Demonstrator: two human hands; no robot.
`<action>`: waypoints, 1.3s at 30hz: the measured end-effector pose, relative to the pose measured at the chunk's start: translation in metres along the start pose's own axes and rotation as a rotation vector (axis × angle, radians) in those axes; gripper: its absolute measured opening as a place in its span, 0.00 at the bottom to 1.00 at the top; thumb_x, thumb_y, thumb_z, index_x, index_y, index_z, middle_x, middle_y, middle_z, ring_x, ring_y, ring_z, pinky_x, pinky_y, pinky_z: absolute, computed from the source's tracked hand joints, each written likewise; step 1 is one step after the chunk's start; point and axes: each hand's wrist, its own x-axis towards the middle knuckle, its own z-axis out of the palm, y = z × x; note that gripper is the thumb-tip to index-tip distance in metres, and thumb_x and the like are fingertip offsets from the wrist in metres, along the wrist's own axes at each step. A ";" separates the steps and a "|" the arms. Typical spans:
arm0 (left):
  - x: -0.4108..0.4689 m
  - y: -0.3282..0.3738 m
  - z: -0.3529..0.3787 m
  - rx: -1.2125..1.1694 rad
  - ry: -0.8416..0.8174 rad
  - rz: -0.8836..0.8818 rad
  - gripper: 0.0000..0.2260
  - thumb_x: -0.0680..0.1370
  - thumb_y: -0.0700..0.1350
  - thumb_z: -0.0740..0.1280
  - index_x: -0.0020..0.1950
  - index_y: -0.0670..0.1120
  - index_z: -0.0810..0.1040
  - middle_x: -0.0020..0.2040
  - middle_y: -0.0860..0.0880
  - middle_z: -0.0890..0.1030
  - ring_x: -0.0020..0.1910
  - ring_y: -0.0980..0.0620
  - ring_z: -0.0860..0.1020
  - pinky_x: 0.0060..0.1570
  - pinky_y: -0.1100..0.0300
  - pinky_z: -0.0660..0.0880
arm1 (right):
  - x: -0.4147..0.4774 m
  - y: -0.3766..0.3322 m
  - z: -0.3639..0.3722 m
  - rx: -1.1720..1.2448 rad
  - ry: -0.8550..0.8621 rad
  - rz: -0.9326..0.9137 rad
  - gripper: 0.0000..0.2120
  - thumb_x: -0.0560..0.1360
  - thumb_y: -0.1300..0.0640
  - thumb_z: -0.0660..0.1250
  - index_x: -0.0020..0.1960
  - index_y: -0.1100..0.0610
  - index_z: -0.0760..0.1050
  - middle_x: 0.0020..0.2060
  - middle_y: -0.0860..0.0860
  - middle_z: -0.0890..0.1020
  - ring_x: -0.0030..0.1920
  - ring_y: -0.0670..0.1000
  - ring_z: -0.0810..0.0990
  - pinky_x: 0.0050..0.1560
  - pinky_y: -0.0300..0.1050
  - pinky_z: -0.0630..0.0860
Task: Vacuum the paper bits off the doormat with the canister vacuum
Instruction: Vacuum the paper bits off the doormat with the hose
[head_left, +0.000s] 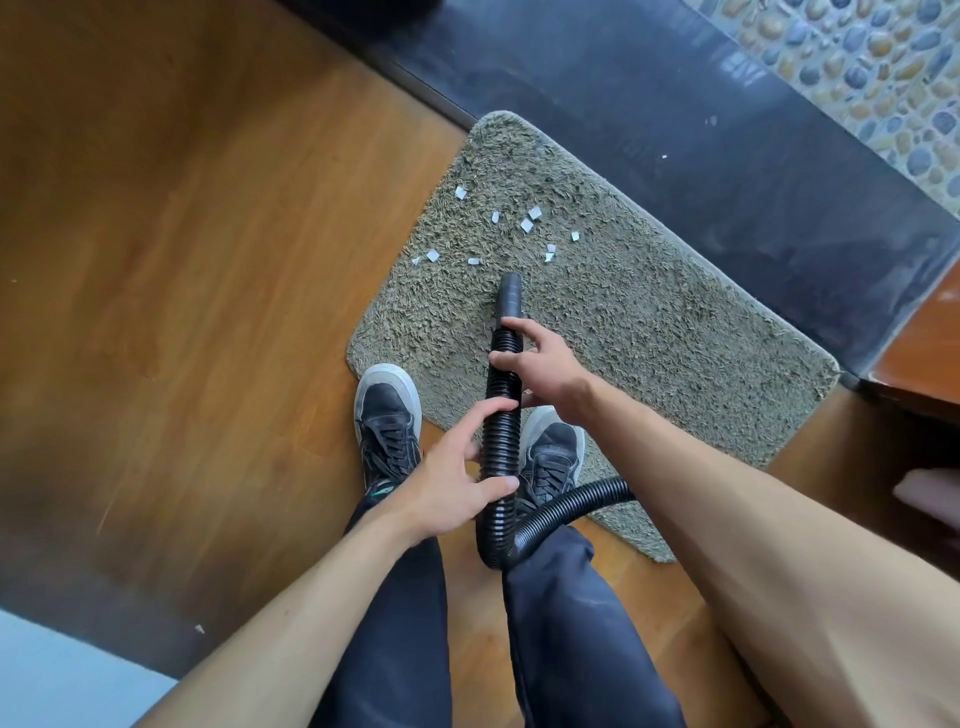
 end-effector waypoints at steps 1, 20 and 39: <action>-0.001 -0.001 -0.002 -0.008 0.002 -0.001 0.32 0.77 0.32 0.68 0.68 0.65 0.67 0.54 0.48 0.81 0.40 0.57 0.80 0.41 0.62 0.79 | 0.000 -0.001 0.003 -0.015 -0.006 -0.003 0.27 0.77 0.64 0.68 0.72 0.49 0.67 0.56 0.58 0.80 0.44 0.53 0.84 0.40 0.54 0.83; -0.006 -0.007 -0.027 -0.066 0.097 -0.003 0.30 0.77 0.33 0.68 0.66 0.66 0.67 0.46 0.43 0.78 0.31 0.59 0.77 0.37 0.63 0.76 | 0.017 -0.028 0.038 -0.237 -0.106 -0.029 0.29 0.77 0.65 0.66 0.75 0.50 0.64 0.53 0.57 0.79 0.48 0.57 0.83 0.44 0.57 0.83; -0.004 -0.011 -0.049 -0.110 0.181 -0.016 0.31 0.76 0.35 0.70 0.67 0.68 0.66 0.53 0.31 0.79 0.38 0.41 0.79 0.47 0.44 0.82 | 0.031 -0.054 0.071 -0.476 -0.127 -0.119 0.30 0.75 0.62 0.70 0.74 0.49 0.66 0.55 0.58 0.80 0.50 0.58 0.84 0.48 0.59 0.82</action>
